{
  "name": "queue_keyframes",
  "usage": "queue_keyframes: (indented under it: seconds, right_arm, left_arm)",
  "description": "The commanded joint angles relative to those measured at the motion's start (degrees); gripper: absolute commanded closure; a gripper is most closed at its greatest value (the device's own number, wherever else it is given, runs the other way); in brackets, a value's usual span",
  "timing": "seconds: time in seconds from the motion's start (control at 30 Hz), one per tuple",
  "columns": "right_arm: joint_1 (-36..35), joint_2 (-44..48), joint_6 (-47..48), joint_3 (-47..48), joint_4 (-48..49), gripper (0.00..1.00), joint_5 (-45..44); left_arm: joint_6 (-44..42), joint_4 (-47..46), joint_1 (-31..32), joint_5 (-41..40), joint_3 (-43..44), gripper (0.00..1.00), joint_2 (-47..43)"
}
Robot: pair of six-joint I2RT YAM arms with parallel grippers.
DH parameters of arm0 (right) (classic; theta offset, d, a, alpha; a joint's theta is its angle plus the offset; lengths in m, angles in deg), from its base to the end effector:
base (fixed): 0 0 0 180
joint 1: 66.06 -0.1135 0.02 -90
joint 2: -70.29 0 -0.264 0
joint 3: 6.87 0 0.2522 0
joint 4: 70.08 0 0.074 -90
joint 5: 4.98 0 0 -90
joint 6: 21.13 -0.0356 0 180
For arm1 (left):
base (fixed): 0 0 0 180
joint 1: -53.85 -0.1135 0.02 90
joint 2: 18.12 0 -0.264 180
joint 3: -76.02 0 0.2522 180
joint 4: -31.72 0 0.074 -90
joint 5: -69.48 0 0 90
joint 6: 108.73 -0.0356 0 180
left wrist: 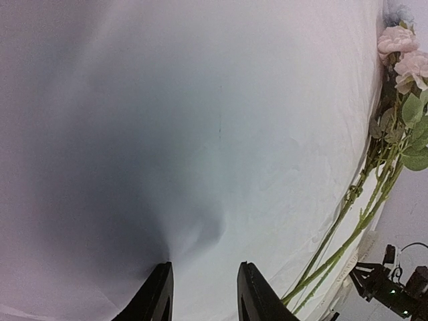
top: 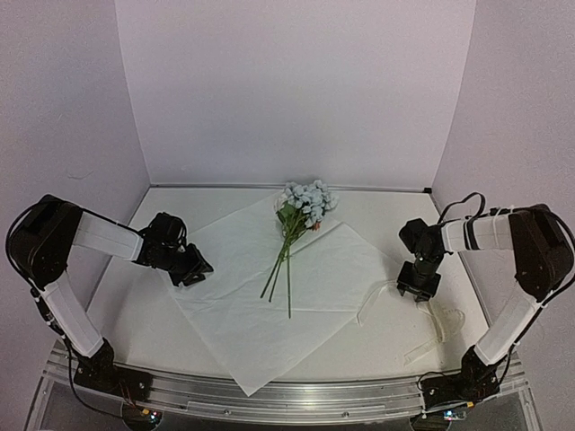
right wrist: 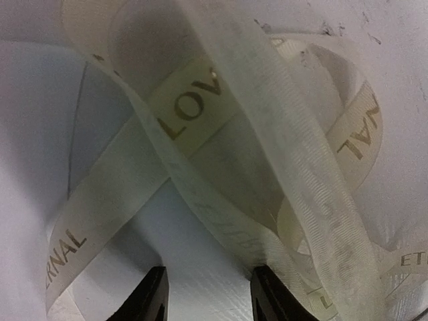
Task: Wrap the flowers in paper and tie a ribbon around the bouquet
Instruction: Pick up the bottom corner of the flattened wrapping paper from the center of the board.
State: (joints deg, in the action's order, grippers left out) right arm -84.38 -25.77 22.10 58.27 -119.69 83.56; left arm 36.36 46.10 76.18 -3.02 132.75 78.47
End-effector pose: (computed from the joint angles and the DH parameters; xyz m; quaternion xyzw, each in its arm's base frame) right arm 0.2682 0.0879 0.1383 0.2459 0.9657 0.0337 0.0764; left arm 0.2799 -0.1265 0.1265 -0.2205 0.9156 -0.3027 0.1462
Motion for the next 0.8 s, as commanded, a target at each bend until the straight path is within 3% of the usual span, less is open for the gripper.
queue_keyframes:
  seconds: [0.0,0.2,0.3,0.5,0.77]
  right_arm:
    - [3.98,3.07,-0.94,-2.33,-7.17,0.61,-6.96]
    - [4.91,9.95,1.89,-0.36,-12.08,0.58,-7.11]
    - [0.16,13.12,4.48,1.75,-13.39,0.46,-5.98]
    - [-17.72,16.05,15.2,5.43,-10.22,0.29,-4.65]
    - [-43.17,4.67,29.43,15.34,-3.64,0.26,3.27]
  left_arm:
    - [0.54,0.62,-1.05,-0.63,-2.38,0.66,-1.74]
    - [-0.03,-0.37,-1.06,2.44,-2.88,0.65,-2.72]
    - [-1.24,-0.17,-1.06,3.27,-2.36,0.6,-4.47]
    - [-3.79,5.15,-1.03,3.0,0.56,0.51,-9.96]
    - [-10.95,17.44,-2.24,-2.29,8.56,0.42,-13.68]
